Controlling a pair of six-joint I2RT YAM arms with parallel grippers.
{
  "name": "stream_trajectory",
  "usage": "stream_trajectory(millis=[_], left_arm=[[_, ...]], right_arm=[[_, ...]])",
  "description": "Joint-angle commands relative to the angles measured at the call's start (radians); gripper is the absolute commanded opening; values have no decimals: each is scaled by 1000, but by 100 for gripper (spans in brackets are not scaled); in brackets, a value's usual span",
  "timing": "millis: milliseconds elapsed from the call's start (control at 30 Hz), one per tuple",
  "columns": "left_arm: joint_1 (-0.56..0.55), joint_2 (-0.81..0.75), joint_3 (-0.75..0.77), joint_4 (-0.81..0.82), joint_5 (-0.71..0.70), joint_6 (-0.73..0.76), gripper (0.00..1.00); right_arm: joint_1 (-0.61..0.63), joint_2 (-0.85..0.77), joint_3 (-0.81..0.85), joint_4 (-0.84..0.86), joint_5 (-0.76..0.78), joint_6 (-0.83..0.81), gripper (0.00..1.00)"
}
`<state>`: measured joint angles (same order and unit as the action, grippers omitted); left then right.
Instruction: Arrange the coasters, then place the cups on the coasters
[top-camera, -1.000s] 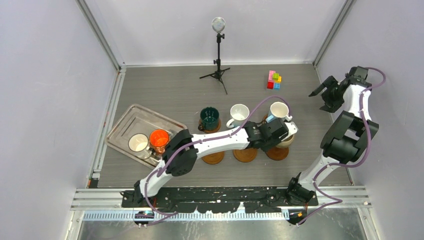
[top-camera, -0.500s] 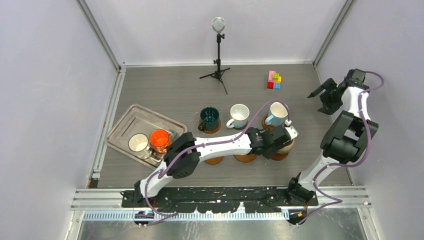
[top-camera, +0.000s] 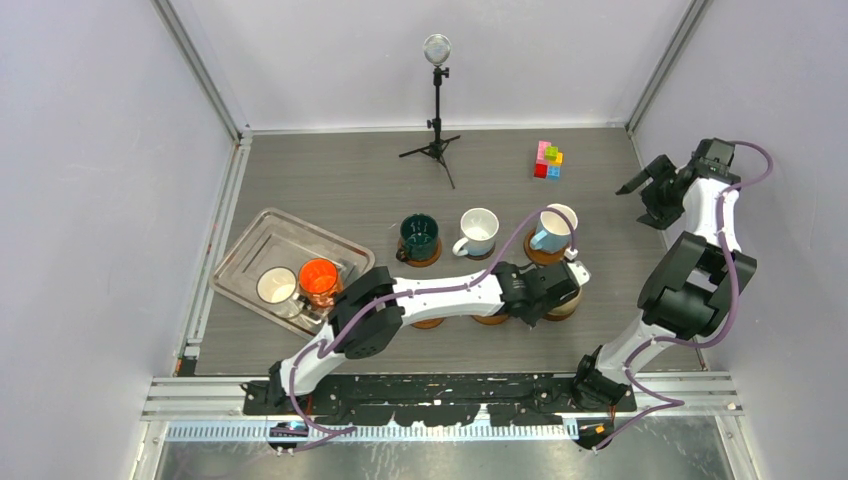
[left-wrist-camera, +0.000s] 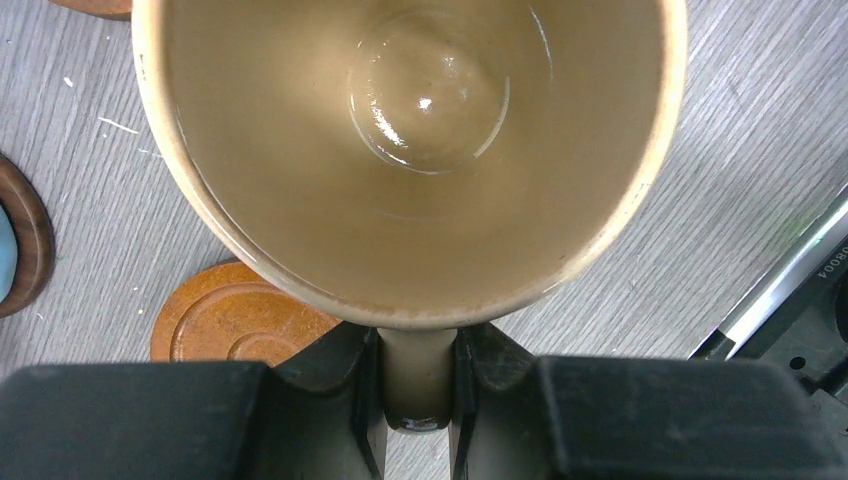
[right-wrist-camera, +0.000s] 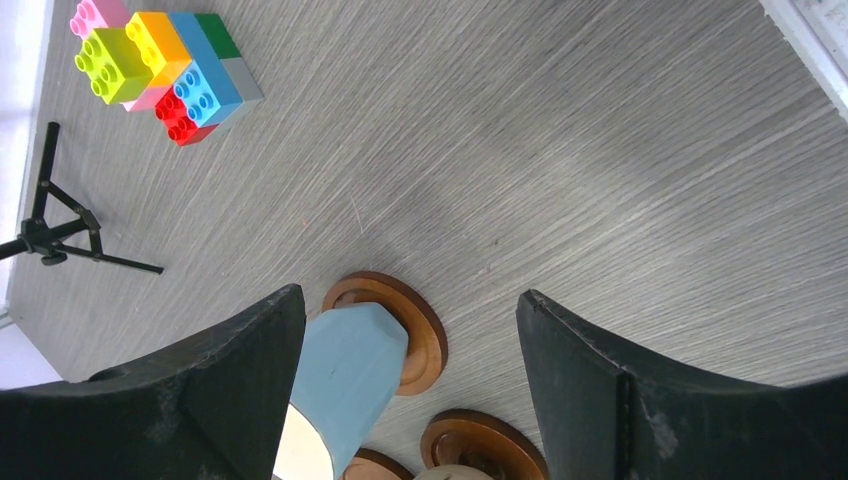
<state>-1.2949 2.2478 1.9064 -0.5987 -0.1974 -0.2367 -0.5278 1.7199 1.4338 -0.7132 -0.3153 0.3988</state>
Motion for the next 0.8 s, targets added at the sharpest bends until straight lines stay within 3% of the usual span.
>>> stream_trajectory(millis=[0, 133, 567, 767], left_arm=[[0, -56, 27, 101, -25, -34, 1], [0, -46, 34, 99, -11, -36, 9], [1, -21, 31, 104, -8, -41, 13], [1, -13, 34, 105, -6, -41, 23]], right_arm=[[-6, -52, -6, 26, 7, 5, 82], [-5, -61, -15, 27, 8, 3, 82], [-6, -80, -42, 42, -1, 8, 82], [-6, -76, -39, 43, -2, 9, 82]])
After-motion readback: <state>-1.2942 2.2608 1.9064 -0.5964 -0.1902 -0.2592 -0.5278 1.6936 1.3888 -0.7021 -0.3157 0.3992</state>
